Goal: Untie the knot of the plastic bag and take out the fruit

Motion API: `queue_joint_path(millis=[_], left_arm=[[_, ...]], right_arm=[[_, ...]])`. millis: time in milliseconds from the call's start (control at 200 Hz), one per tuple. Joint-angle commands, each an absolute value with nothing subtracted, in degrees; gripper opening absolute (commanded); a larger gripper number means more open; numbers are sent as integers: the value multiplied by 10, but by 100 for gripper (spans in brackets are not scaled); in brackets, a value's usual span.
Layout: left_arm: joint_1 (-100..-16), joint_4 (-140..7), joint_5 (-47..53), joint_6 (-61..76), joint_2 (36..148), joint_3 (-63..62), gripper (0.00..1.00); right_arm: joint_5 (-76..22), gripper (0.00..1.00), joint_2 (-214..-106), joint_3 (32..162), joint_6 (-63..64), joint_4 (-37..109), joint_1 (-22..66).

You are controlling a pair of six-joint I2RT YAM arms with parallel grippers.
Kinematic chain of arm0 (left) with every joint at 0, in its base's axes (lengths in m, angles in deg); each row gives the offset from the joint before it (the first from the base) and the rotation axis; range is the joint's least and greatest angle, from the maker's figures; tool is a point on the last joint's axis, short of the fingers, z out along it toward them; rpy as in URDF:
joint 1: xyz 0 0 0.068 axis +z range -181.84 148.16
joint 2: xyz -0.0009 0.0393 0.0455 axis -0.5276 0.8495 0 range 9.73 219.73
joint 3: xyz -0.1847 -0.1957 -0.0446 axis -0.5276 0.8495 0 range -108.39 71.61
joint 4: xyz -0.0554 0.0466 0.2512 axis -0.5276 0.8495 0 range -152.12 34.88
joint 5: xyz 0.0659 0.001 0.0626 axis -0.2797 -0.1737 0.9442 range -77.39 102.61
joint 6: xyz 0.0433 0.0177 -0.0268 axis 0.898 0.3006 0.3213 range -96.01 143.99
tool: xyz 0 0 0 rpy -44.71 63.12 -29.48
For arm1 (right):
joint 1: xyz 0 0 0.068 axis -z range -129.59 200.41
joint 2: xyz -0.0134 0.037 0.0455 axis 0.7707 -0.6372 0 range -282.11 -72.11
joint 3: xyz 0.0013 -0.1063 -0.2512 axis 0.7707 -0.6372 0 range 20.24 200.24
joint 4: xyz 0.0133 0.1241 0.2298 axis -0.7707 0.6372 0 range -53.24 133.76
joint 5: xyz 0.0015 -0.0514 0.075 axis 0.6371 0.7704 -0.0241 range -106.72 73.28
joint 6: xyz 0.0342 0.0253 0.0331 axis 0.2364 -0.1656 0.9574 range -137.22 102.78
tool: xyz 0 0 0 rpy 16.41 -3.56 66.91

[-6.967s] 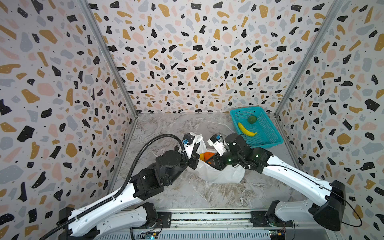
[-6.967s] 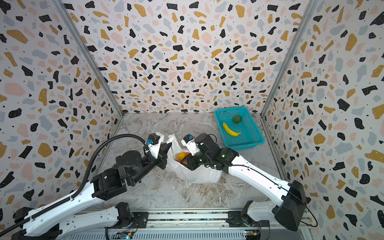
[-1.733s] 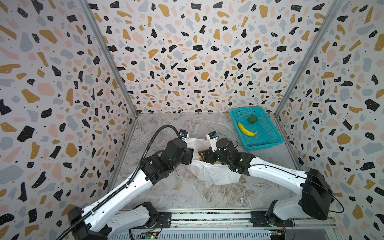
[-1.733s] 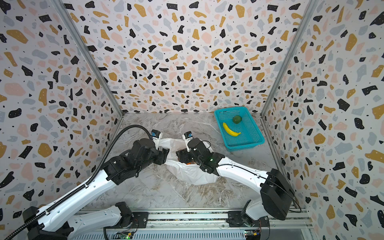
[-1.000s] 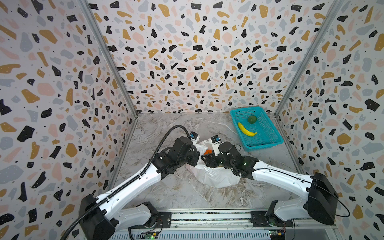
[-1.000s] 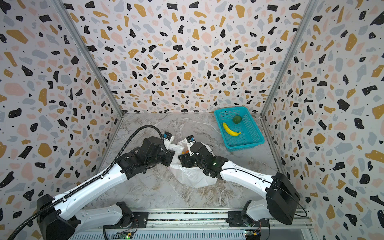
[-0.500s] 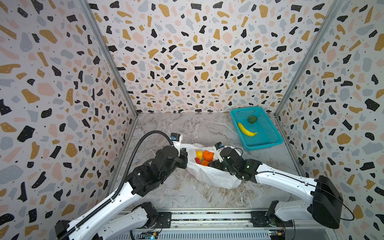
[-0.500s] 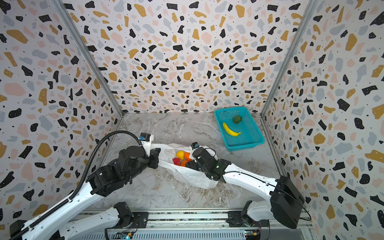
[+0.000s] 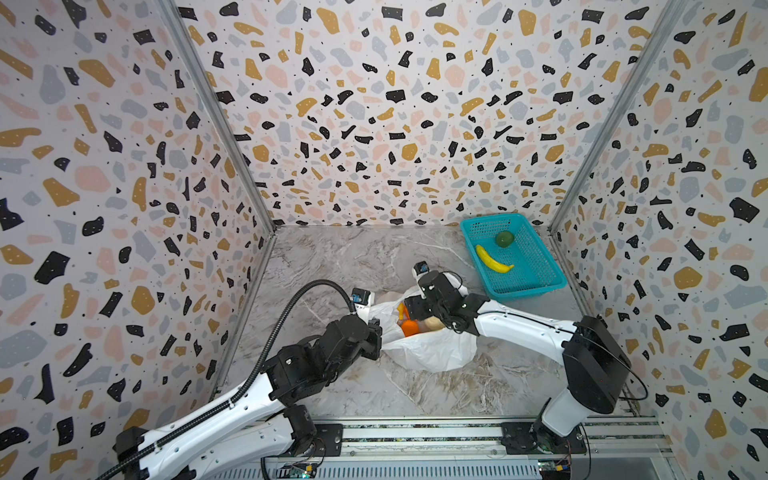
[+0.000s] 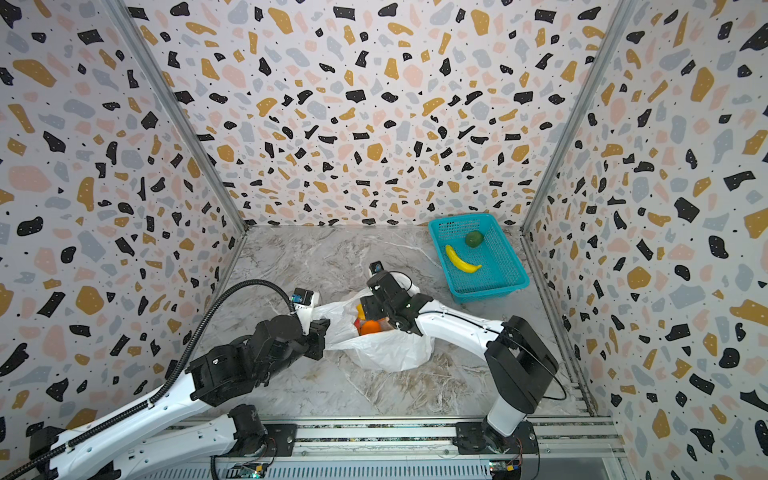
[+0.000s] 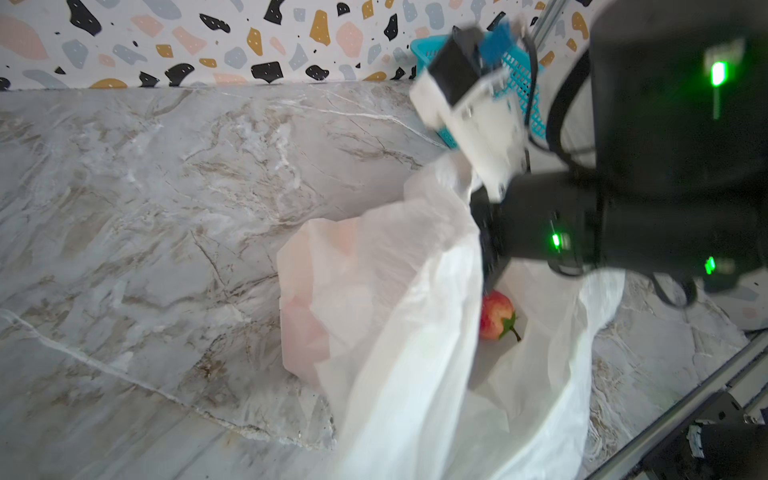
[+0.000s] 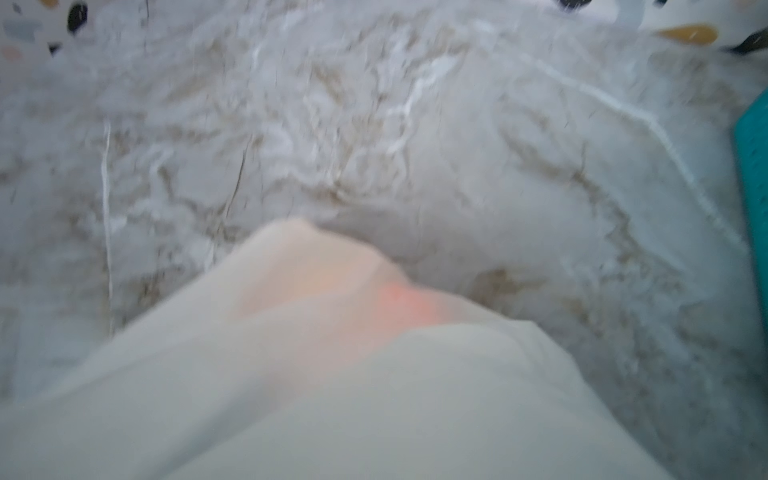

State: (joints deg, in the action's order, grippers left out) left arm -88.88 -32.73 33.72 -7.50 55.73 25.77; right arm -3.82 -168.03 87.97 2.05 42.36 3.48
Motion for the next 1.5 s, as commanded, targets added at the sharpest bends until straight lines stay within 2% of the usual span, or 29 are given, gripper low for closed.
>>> queue_joint_path(millis=[0,140,245,375,576,736,876,1111,1336,1497], left_arm=[[-913,-364,346,-103,553,279,0],[-938,-407,372,-109,572,288,0],[-940,-435,389,-104,592,280,0],[-941,-459,411,-104,600,273,0],[-941,-462,410,-123,608,281,0],[-943,-460,416,-131,621,279,0],[-954,-460,420,-142,626,281,0],[-979,-450,434,-154,617,293,0],[-1033,-370,488,-145,621,245,0],[-1084,-275,563,-178,638,213,0]], right_arm=[[-7,85,-1715,934,-37,386,69],[-2,88,-1768,988,-89,368,95],[-66,89,-1776,1035,-107,458,104],[-167,90,-1719,1021,-112,583,97],[-200,95,-1617,926,-70,650,66],[-169,98,-1546,816,-10,613,25],[-93,99,-1484,711,37,558,-32],[-37,99,-1453,576,70,469,-79],[-83,99,-1500,637,34,472,-79],[-144,99,-1546,684,55,449,-68]])
